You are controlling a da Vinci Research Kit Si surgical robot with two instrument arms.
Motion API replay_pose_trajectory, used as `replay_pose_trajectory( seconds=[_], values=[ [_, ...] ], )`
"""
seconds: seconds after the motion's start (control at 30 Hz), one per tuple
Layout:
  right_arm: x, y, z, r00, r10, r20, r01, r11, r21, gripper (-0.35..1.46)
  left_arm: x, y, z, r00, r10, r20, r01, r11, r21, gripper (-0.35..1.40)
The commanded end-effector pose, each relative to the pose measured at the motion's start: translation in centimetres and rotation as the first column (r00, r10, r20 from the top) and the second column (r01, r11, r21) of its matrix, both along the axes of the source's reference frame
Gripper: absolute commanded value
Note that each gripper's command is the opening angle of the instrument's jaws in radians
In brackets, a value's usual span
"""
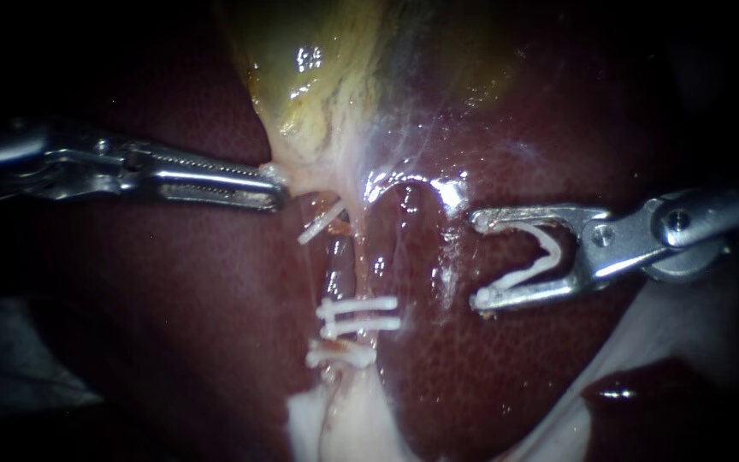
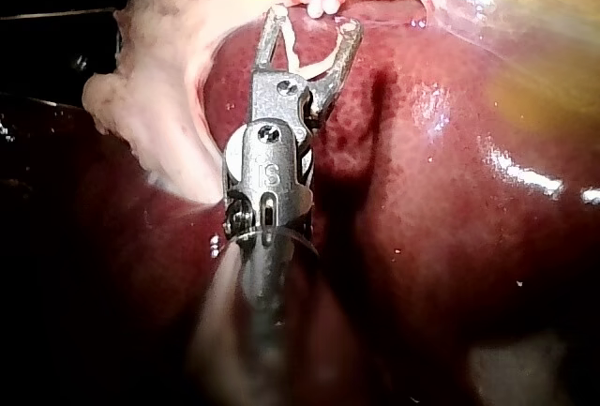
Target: Clipping third clip right tube
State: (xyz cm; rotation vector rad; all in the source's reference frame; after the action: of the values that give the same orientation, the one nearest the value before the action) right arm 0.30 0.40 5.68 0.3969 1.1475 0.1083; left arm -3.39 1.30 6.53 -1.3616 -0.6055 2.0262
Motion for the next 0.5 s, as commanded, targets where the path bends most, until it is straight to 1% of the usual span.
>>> replay_pose_trajectory(
  seconds=[0.03,0.1,0.17,0.2,0.27,0.3,0.37,0.4,0.43,0.47,0.5],
  values=[
    [0.0,0.0,0.0,1.0,0.002,0.001,-0.002,1.0,-0.001,0.5,0.03,0.02,-0.04,1.0,0.002,0.003,-0.002,1.0,0.003,-0.35],
    [0.0,-0.01,-0.01,1.0,0.002,0.001,-0.002,1.0,-0.001,0.5,0.13,0.07,-0.16,0.9999,0.007,0.008,-0.007,1.0,0.011,-0.35],
    [0.0,-0.01,-0.02,1.0,0.0,0.0,0.0,1.0,0.0,0.5,0.24,0.12,-0.3,1.0,0.002,0.002,-0.002,1.0,0.014,-0.35],
    [0.01,-0.01,-0.03,1.0,0.0,0.0,0.0,1.0,0.0,0.5,0.3,0.15,-0.38,1.0,-0.006,0.004,0.006,1.0,0.015,-0.35],
    [0.03,-0.01,-0.03,1.0,-0.001,-0.001,0.001,1.0,0.002,0.5,0.37,0.19,-0.48,0.9998,-0.02,0.007,0.02,1.0,0.021,-0.35],
    [0.05,-0.01,-0.02,1.0,0.0,-0.001,0.0,1.0,0.002,0.5,0.38,0.2,-0.52,0.9997,-0.022,0.008,0.022,1.0,0.017,-0.35],
    [0.09,-0.01,-0.01,1.0,-0.009,-0.004,0.009,1.0,0.006,0.5,0.38,0.2,-0.53,0.9998,-0.02,0.008,0.02,1.0,0.012,-0.35],
    [0.12,-0.01,0.0,1.0,0.001,-0.001,-0.001,1.0,0.021,0.5,0.36,0.19,-0.53,0.9998,-0.021,0.007,0.021,1.0,0.011,-0.35],
    [0.16,-0.01,0.01,1.0,0.002,-0.003,-0.002,0.999,0.035,0.5,0.36,0.18,-0.52,0.9997,-0.022,0.007,0.022,1.0,0.01,-0.35],
    [0.21,-0.02,0.03,0.9999,0.01,-0.005,-0.01,0.998,0.066,0.5,0.35,0.18,-0.51,0.9997,-0.022,0.006,0.022,1.0,0.01,-0.35],
    [0.25,-0.02,0.05,0.9997,0.023,-0.006,-0.023,0.996,0.088,0.5,0.34,0.17,-0.5,0.9997,-0.022,0.006,0.022,1.0,0.009,-0.35]
  ],
)
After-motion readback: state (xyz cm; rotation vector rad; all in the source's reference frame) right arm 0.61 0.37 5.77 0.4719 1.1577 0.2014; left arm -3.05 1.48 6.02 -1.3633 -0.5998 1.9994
